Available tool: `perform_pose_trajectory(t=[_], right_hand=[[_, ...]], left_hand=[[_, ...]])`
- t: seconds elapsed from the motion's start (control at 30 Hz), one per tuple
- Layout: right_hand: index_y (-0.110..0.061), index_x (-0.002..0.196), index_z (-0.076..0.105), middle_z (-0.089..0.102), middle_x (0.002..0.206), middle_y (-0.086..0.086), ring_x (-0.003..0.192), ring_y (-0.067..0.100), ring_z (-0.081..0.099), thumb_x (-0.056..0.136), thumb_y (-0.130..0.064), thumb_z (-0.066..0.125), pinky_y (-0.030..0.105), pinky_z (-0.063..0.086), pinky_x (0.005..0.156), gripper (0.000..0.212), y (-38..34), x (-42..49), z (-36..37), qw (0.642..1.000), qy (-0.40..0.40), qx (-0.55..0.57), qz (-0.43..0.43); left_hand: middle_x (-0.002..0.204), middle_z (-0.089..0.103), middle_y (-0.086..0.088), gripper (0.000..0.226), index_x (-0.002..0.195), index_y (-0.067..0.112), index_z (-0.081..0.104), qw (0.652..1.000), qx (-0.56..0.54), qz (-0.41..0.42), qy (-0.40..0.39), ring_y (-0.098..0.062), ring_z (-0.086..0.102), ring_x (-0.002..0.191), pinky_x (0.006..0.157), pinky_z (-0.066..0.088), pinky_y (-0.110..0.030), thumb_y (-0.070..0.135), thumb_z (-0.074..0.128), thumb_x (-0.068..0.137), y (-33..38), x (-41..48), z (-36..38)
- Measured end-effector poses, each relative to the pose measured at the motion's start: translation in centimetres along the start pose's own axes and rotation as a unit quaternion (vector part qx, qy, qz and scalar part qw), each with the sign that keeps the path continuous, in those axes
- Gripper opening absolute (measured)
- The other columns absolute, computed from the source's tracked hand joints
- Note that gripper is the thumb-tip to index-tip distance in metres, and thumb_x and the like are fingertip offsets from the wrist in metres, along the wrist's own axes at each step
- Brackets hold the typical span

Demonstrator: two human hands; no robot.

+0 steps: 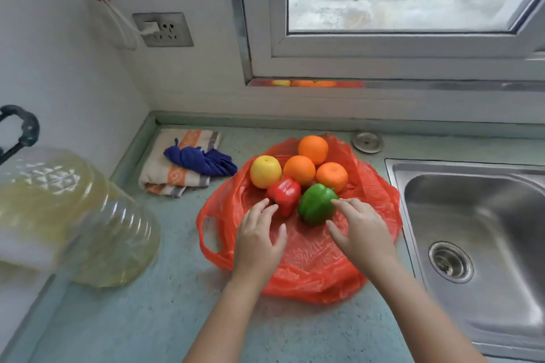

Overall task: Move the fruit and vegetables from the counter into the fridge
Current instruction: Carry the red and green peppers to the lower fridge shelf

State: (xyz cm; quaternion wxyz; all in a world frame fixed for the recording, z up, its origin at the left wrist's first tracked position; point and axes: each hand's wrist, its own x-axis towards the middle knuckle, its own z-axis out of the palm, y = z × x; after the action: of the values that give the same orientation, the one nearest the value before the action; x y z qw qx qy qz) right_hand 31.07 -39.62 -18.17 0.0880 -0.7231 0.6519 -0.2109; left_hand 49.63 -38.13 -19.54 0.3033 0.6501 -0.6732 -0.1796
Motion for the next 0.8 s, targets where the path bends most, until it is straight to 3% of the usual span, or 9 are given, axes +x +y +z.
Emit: perform_pose_trajectory(t=[0.3, 0.43, 0.53, 0.8], right_hand=[[-0.011, 0.124, 0.052, 0.060, 0.111, 0.008, 0.105, 0.029, 0.053, 0.083, -0.033, 0.060, 0.040, 0.043, 0.084, 0.047, -0.6, 3.0, 2.9, 0.988, -0.040, 0.014, 0.150], [-0.010, 0.127, 0.047, 0.054, 0.118, 0.011, 0.113, 0.028, 0.049, 0.087, -0.038, 0.054, 0.040, 0.042, 0.090, 0.049, -0.7, 4.1, 4.1, 0.969, -0.052, 0.051, 0.237], [-0.010, 0.130, 0.043, 0.051, 0.122, 0.011, 0.114, 0.028, 0.048, 0.088, -0.041, 0.051, 0.040, 0.042, 0.091, 0.053, -0.5, 4.8, 4.8, 0.957, -0.066, 0.058, 0.275], [-0.006, 0.126, 0.047, 0.050, 0.120, 0.014, 0.112, 0.028, 0.048, 0.083, -0.042, 0.060, 0.033, 0.037, 0.088, 0.057, 0.1, 5.9, 6.4, 0.920, -0.084, 0.151, 0.351]], left_hand=[[0.134, 0.047, -0.009, 0.042, 0.123, 0.010, 0.055, 0.998, -0.007, 0.011, -0.066, -0.024, 0.040, 0.125, 0.103, 0.025, -0.030, 0.025, 0.062, 0.085, -3.2, 5.9, 2.1], [0.135, 0.046, -0.007, 0.045, 0.124, 0.011, 0.054, 0.996, -0.017, 0.014, -0.090, -0.025, 0.040, 0.125, 0.105, 0.033, -0.039, 0.026, 0.064, 0.083, -4.3, 6.9, 3.6], [0.135, 0.046, -0.007, 0.050, 0.127, 0.012, 0.051, 0.995, -0.027, 0.009, -0.093, -0.023, 0.040, 0.125, 0.105, 0.033, -0.038, 0.028, 0.066, 0.082, -4.7, 7.3, 4.2], [0.134, 0.044, -0.007, 0.064, 0.131, 0.013, 0.045, 0.995, -0.030, -0.013, -0.095, -0.024, 0.039, 0.124, 0.104, 0.035, -0.041, 0.035, 0.070, 0.076, -5.0, 7.9, 5.5]])
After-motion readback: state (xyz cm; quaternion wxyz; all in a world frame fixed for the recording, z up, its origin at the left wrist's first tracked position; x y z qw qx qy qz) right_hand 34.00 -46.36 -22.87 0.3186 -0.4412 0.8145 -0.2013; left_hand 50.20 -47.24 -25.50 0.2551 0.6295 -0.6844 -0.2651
